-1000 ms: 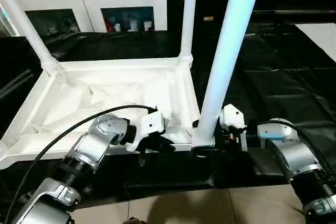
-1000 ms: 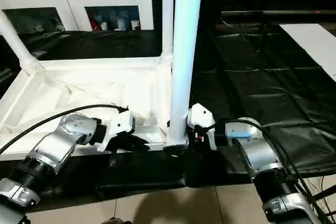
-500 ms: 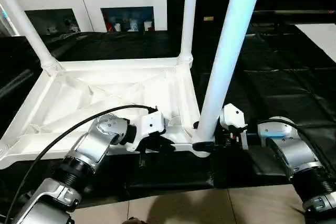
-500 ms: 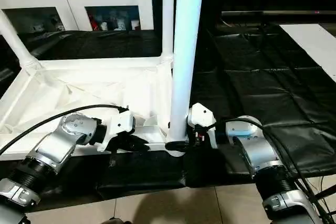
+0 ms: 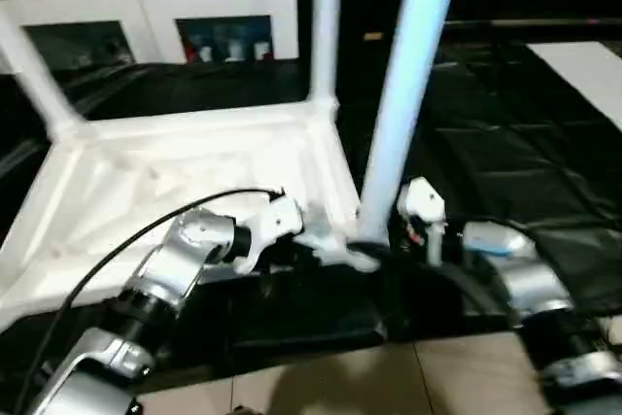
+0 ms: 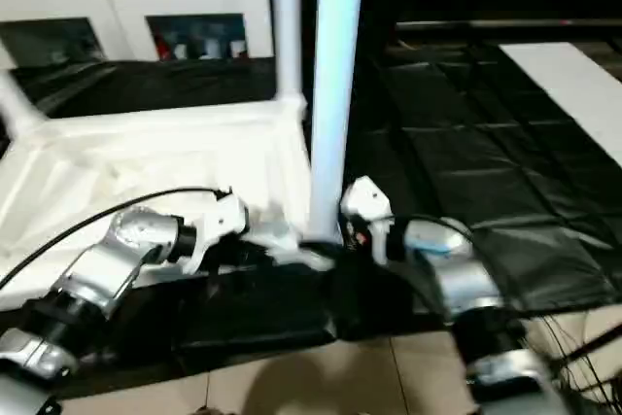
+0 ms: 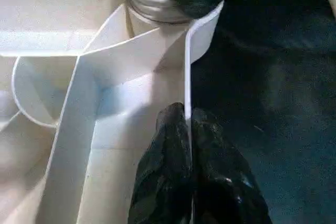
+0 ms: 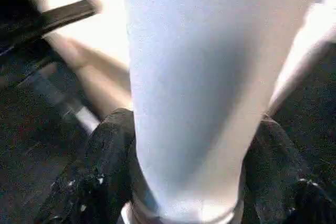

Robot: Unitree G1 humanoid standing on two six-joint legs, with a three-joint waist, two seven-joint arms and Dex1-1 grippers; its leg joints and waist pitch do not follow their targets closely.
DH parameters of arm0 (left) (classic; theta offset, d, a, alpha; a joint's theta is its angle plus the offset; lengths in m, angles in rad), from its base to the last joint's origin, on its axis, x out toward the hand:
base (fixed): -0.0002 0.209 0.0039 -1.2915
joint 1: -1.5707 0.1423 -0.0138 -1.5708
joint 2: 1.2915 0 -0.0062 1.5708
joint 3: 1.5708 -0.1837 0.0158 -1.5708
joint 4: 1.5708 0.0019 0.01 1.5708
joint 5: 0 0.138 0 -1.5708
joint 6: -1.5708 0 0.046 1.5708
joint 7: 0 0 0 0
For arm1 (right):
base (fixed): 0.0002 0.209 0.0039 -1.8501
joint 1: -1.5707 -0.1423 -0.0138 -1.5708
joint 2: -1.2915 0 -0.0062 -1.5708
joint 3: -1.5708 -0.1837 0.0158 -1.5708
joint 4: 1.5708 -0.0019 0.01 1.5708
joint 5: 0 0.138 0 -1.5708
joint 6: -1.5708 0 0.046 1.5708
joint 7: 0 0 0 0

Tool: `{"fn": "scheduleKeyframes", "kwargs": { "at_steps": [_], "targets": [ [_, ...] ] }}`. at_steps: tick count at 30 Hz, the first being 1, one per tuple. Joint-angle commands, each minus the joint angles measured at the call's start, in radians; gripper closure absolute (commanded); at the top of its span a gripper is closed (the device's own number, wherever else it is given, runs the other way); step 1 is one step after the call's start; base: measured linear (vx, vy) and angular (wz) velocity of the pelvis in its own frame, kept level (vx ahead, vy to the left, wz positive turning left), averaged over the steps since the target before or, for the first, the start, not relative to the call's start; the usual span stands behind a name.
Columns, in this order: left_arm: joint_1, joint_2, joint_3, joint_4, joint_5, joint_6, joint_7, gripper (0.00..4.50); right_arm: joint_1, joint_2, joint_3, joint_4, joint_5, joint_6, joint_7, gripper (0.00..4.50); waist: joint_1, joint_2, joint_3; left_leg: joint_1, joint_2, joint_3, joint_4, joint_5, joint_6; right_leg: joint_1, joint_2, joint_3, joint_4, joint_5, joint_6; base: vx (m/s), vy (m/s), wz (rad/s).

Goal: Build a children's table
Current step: Rotate leg to tighten

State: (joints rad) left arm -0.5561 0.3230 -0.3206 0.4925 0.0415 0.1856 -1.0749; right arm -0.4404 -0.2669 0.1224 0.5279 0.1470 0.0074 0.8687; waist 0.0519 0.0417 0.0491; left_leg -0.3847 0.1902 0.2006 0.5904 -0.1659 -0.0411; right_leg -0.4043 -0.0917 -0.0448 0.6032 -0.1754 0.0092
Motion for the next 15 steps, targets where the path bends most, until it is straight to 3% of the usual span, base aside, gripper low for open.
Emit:
{"fn": "scheduleKeyframes", "kwargs": {
  "at_steps": [1, 6, 7, 8, 10, 15],
  "targets": [
    [-0.001, -0.054, -0.024, 0.016, -0.020, -0.007, 0.011, 4.50, -0.008, 0.045, -0.034, 0.024, 0.012, 0.029, -0.136, 1.91, 0.003, -0.014, -0.064, 0.018, 0.032, -0.023, -0.076, -0.288, 0.011, 0.037, -0.047, 0.029, -0.077, -0.292, -0.216, 0.000, 0.000, 0.00],
    [-0.080, -0.153, 0.000, 0.155, 0.007, -0.004, 0.158, 4.50, -0.046, 0.196, -0.083, 0.113, -0.044, 0.042, -0.495, 1.91, -0.003, -0.011, -0.065, 0.018, 0.031, -0.024, -0.077, -0.296, 0.006, 0.038, -0.048, 0.030, -0.079, -0.290, -0.211, 0.000, 0.000, 0.00],
    [-0.107, -0.182, 0.012, 0.200, 0.014, -0.001, 0.208, 4.50, -0.070, 0.242, -0.105, 0.150, -0.039, 0.039, -0.581, 1.91, -0.010, -0.003, -0.061, 0.023, 0.026, -0.020, -0.076, -0.311, -0.005, 0.025, -0.045, 0.032, -0.084, -0.307, -0.215, 0.000, 0.000, 0.00],
    [-0.138, -0.213, 0.027, 0.251, 0.020, -0.001, 0.268, 4.50, -0.096, 0.285, -0.122, 0.184, -0.040, 0.036, -0.659, 1.91, -0.011, -0.006, -0.065, 0.022, 0.025, -0.026, -0.079, -0.326, -0.021, 0.035, -0.049, 0.028, -0.083, -0.335, -0.208, 0.000, 0.000, 0.00],
    [-0.163, -0.235, 0.039, 0.294, 0.026, -0.008, 0.313, 4.50, -0.116, 0.314, -0.125, 0.210, -0.052, 0.026, -0.714, 1.91, -0.011, -0.004, -0.063, 0.027, 0.027, -0.027, -0.080, -0.342, -0.026, 0.029, -0.048, 0.028, -0.088, -0.337, -0.202, 0.000, 0.000, 0.00],
    [-0.197, -0.255, 0.037, 0.357, 0.055, -0.042, 0.355, 4.50, -0.130, 0.350, -0.101, 0.223, -0.074, -0.004, -0.719, 1.91, -0.006, -0.007, -0.064, 0.021, 0.026, -0.024, -0.080, -0.336, 0.002, 0.035, -0.047, 0.030, -0.088, -0.282, -0.201, 0.000, 0.000, 0.00]
  ]
}}
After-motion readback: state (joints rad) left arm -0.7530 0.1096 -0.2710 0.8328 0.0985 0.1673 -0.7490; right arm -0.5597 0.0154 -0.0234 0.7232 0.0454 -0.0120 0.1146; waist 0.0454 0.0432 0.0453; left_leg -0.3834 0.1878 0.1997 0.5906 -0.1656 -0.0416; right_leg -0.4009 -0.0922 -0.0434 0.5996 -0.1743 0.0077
